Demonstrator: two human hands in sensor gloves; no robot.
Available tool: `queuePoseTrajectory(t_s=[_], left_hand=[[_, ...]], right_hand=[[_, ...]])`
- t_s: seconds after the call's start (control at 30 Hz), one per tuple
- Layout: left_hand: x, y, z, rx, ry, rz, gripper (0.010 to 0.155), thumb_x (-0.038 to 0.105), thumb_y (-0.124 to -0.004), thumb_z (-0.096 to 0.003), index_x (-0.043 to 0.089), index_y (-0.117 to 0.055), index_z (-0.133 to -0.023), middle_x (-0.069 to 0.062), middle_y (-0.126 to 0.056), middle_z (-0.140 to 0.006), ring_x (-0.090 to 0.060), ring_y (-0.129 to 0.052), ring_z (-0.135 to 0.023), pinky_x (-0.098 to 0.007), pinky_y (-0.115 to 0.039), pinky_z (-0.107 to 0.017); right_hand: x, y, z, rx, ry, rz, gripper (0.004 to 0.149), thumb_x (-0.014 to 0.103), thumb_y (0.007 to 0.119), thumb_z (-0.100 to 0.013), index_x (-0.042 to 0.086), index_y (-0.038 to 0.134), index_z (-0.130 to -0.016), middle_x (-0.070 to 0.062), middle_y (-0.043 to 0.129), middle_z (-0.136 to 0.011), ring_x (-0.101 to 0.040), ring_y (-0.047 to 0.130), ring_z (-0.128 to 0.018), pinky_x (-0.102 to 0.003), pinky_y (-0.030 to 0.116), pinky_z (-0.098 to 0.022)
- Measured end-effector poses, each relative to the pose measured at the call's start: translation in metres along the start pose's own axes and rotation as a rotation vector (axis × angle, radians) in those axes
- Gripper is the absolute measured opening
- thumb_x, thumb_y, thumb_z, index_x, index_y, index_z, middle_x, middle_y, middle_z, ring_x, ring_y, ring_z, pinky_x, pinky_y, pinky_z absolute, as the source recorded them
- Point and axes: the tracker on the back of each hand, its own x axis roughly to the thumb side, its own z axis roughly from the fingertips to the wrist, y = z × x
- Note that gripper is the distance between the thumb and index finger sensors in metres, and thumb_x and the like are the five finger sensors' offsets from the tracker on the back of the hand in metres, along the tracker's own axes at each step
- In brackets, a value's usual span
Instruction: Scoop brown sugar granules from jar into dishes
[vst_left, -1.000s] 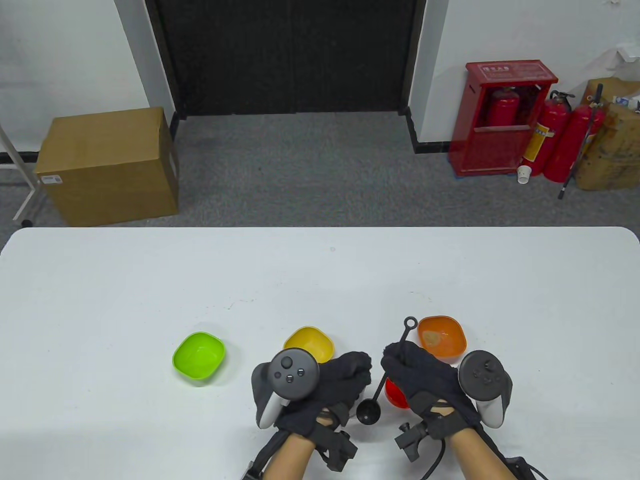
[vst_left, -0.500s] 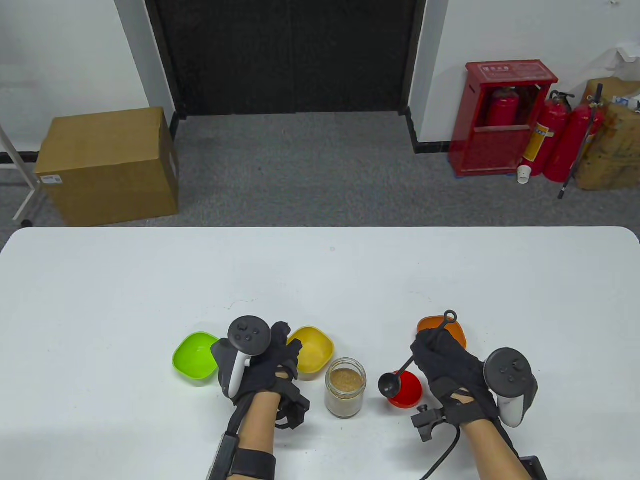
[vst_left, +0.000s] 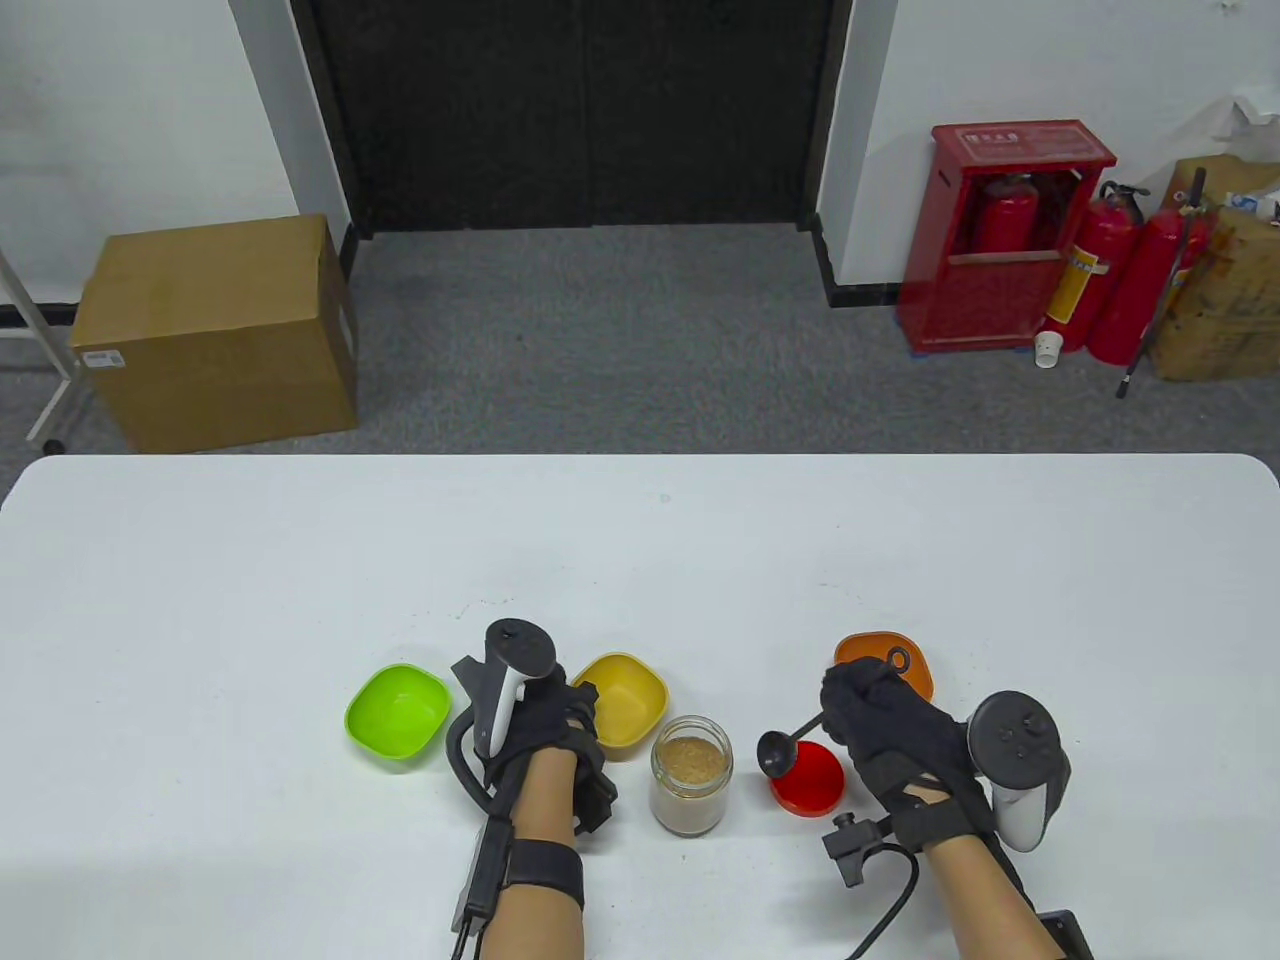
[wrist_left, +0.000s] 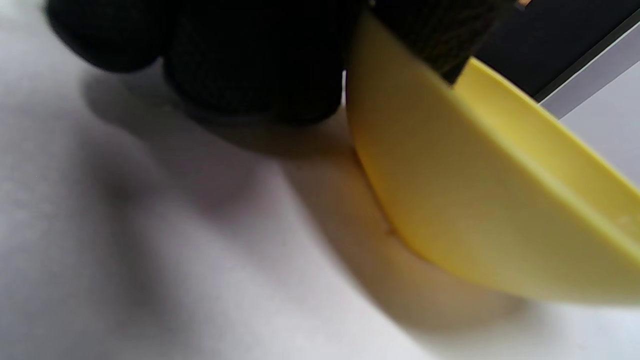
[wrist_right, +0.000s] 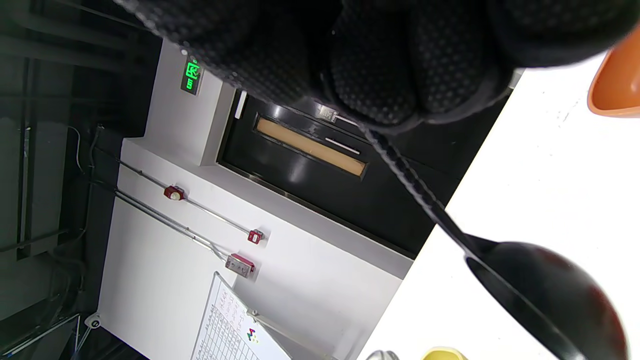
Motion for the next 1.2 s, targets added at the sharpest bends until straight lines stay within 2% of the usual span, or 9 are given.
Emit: queuePoseTrajectory(t_s=[0.1, 0.27, 0.4, 0.5, 0.6, 0.8, 0.93, 1.2], left_hand=[[-0.002, 0.0, 0.001, 0.004, -0.013, 0.016, 0.048, 0.045, -0.083, -0.0549, 0.011, -0.083, -0.09, -0.003, -0.103, -0.06, -0.016, -0.103, -0.037, -0.044, -0.086, -0.036], [-0.007, 0.013, 0.015, 0.054, -0.074, 0.016, 0.047, 0.042, -0.081, -0.0549, 0.009, -0.082, -0.089, -0.007, -0.107, -0.063, -0.021, -0.109, -0.038, -0.047, -0.089, -0.034], [-0.013, 0.027, 0.033, 0.068, -0.116, 0.007, 0.047, 0.038, -0.082, -0.0554, 0.008, -0.081, -0.091, -0.008, -0.106, -0.067, -0.023, -0.111, -0.04, -0.049, -0.089, -0.036], [-0.015, 0.036, 0.049, 0.08, -0.162, -0.001, 0.048, 0.037, -0.081, -0.0561, 0.013, -0.077, -0.098, -0.008, -0.105, -0.068, -0.025, -0.109, -0.041, -0.05, -0.088, -0.037], [-0.016, 0.041, 0.065, 0.095, -0.194, 0.013, 0.047, 0.038, -0.081, -0.056, 0.014, -0.079, -0.096, -0.009, -0.105, -0.069, -0.026, -0.109, -0.042, -0.051, -0.087, -0.038], [-0.026, 0.036, 0.083, 0.121, -0.182, 0.038, 0.048, 0.041, -0.08, -0.0559, 0.012, -0.08, -0.094, -0.01, -0.106, -0.069, -0.026, -0.112, -0.041, -0.051, -0.091, -0.033], [-0.034, 0.03, 0.089, 0.098, -0.192, 0.059, 0.05, 0.041, -0.079, -0.0564, 0.013, -0.077, -0.097, -0.011, -0.104, -0.072, -0.026, -0.112, -0.043, -0.051, -0.091, -0.034], [-0.042, 0.028, 0.092, 0.055, -0.217, 0.095, 0.052, 0.039, -0.078, -0.0566, 0.01, -0.073, -0.099, -0.013, -0.102, -0.077, -0.028, -0.112, -0.049, -0.052, -0.09, -0.038]], right_hand=[[0.002, 0.0, 0.0, -0.013, -0.015, -0.017, 0.031, 0.031, 0.079, -0.056, 0.008, 0.087, -0.076, -0.019, 0.098, -0.058, -0.044, 0.089, -0.045, -0.059, 0.08, -0.026], [0.011, -0.001, -0.001, -0.046, -0.052, -0.047, 0.036, 0.034, 0.078, -0.057, 0.006, 0.089, -0.078, -0.022, 0.099, -0.061, -0.045, 0.09, -0.046, -0.059, 0.081, -0.027], [0.025, -0.003, -0.005, -0.05, -0.073, -0.046, 0.036, 0.032, 0.08, -0.056, 0.006, 0.09, -0.079, -0.024, 0.099, -0.065, -0.047, 0.089, -0.049, -0.061, 0.08, -0.029], [0.037, -0.001, -0.007, -0.053, -0.11, -0.077, 0.035, 0.031, 0.081, -0.055, 0.007, 0.09, -0.079, -0.023, 0.099, -0.065, -0.047, 0.089, -0.05, -0.061, 0.08, -0.03], [0.047, 0.007, -0.009, -0.037, -0.141, -0.119, 0.035, 0.032, 0.081, -0.056, 0.007, 0.091, -0.079, -0.023, 0.099, -0.065, -0.047, 0.089, -0.05, -0.061, 0.08, -0.03], [0.056, 0.026, -0.003, -0.002, -0.213, -0.089, 0.038, 0.035, 0.08, -0.056, 0.005, 0.092, -0.076, -0.021, 0.102, -0.06, -0.045, 0.091, -0.047, -0.06, 0.081, -0.028], [0.052, 0.041, 0.001, 0.085, -0.219, -0.045, 0.038, 0.034, 0.08, -0.056, 0.005, 0.092, -0.077, -0.022, 0.101, -0.061, -0.046, 0.091, -0.047, -0.061, 0.081, -0.028], [0.041, 0.049, 0.002, 0.162, -0.208, 0.013, 0.037, 0.032, 0.082, -0.055, 0.004, 0.091, -0.079, -0.025, 0.101, -0.064, -0.048, 0.09, -0.049, -0.062, 0.08, -0.029]])
